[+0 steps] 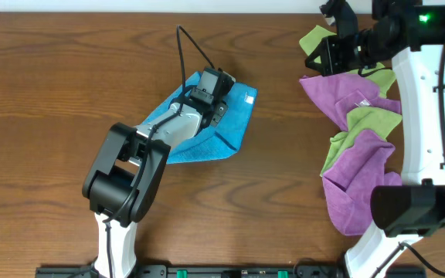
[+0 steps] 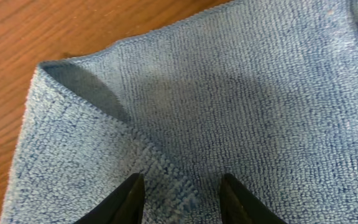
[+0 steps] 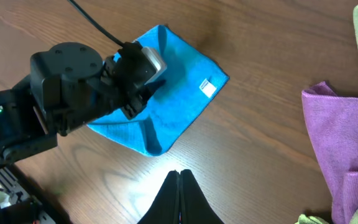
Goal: Fold the cloth
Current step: 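Hold the left gripper on the folded blue cloth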
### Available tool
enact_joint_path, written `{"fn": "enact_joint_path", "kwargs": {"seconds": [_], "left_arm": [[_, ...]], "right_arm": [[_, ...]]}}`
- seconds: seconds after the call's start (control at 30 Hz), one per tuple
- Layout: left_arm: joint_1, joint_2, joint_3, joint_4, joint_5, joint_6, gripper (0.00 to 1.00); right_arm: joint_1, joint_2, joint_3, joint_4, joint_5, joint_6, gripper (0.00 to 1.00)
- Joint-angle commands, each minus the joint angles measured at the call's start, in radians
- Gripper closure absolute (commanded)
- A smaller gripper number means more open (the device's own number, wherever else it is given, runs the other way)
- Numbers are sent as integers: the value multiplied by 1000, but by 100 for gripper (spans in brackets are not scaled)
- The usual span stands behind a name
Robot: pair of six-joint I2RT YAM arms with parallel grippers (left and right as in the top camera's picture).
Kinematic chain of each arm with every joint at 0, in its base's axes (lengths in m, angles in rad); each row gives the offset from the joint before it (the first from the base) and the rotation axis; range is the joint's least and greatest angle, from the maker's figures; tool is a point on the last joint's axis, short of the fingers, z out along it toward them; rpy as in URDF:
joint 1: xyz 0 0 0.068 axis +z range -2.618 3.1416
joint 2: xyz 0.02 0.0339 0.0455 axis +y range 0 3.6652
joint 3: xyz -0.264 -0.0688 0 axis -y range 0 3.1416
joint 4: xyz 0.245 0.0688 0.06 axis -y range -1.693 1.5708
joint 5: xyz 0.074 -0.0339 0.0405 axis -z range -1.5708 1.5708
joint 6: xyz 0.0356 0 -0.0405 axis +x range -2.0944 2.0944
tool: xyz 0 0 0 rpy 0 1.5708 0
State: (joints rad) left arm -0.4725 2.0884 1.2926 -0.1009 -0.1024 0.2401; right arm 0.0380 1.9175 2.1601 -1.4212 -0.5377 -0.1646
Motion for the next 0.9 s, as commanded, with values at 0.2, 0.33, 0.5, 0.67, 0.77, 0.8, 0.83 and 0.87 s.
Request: {"fn": "enact_joint_path", "kwargs": {"seconds": [0.2, 0.33, 0.5, 0.67, 0.77, 0.8, 0.83, 0.87], "left_arm": [[3, 26, 17, 12, -118, 15, 60], [3, 26, 17, 12, -118, 15, 63], [2, 25, 17, 8, -118, 15, 66], [8, 25, 17, 9, -117, 15, 67], [14, 25, 17, 8, -117, 15, 71], [15, 25, 17, 8, -117, 15, 73], [16, 25, 17, 8, -118, 15, 75], [16, 25, 17, 9, -118, 15, 76]], "right_arm": [[27, -11, 16, -4, 14, -9, 99], [34, -11, 16, -4, 16, -9, 98], [47, -11, 16, -4, 44, -9, 99], [61, -11, 16, -4, 45, -9, 98], [64, -11, 16, -4, 44, -9, 99], [65, -11, 16, -3, 44, -9, 99], [67, -11, 16, -3, 45, -9, 98], [68, -11, 16, -3, 45, -9, 98]]}}
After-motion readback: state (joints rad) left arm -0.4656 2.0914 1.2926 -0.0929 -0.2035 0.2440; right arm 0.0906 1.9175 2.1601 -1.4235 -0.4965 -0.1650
